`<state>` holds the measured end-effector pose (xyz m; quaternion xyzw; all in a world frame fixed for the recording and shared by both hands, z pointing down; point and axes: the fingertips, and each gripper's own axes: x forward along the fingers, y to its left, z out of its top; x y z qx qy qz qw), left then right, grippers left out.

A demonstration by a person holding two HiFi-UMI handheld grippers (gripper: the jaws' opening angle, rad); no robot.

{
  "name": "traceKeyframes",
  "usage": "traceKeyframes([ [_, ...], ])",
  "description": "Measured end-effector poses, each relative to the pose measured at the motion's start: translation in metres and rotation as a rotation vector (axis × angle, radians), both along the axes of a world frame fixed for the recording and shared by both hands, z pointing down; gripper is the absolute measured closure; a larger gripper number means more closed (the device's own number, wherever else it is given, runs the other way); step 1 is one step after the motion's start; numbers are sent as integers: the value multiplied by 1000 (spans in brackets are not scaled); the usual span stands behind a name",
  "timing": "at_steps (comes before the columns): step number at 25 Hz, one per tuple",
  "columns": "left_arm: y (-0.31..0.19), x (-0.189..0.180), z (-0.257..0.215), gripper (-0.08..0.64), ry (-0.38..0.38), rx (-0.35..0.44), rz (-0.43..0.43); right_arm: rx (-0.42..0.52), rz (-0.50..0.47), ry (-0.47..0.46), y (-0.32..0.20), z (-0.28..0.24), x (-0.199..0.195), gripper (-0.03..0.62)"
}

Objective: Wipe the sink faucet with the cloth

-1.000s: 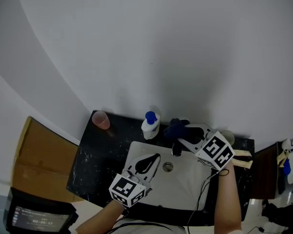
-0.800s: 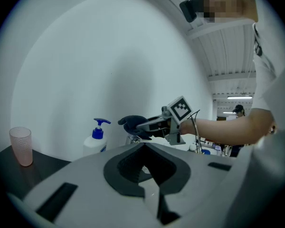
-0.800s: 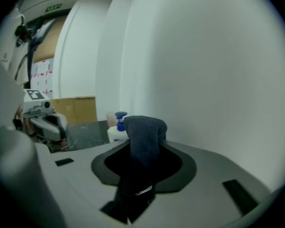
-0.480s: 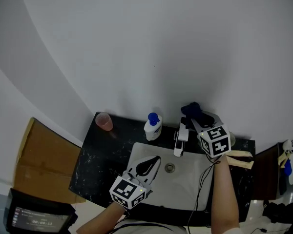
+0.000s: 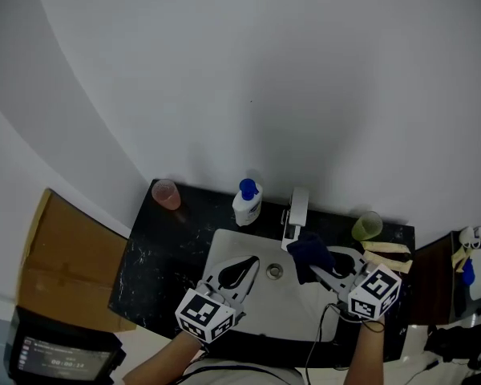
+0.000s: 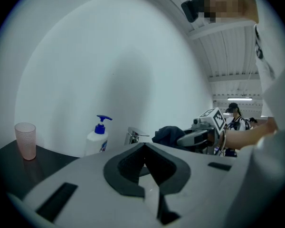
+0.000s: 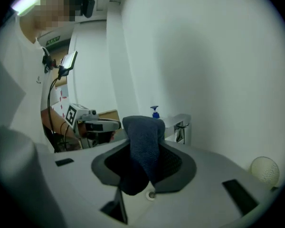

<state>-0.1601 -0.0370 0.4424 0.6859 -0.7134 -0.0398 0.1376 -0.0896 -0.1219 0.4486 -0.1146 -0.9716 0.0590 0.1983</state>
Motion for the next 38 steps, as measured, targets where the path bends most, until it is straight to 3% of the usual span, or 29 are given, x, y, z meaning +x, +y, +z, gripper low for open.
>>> traceKeyframes([
  [4,-2,4,-3,559,0,7,9,175,-25,114,5,31,-27,462],
  [8,-3,2,-6,560,-5,12,2,273,-94,181,12,49,-51,462],
  [13,1,-2,-4,560,-4,7,-14,227,-84,149,11,44,-53,462],
  [18,0,-2,-5,560,-4,9,-9,227,-105,176,10,50,-59,462],
  [21,-1,0,-6,560,-4,12,-1,240,-50,193,-9,49,-73,462],
  [24,-2,1,-6,560,-6,11,2,262,92,198,-45,49,-87,462],
  [28,-2,-2,-6,560,-11,11,-7,296,191,222,-62,45,-69,462],
  [32,1,-6,-5,560,-9,8,-19,229,29,185,-22,35,-41,462],
  [35,1,-7,-6,560,-9,12,-20,237,-97,168,5,33,-47,462],
  [38,-2,-6,-8,560,-12,18,-10,244,-79,184,-1,43,-73,462],
])
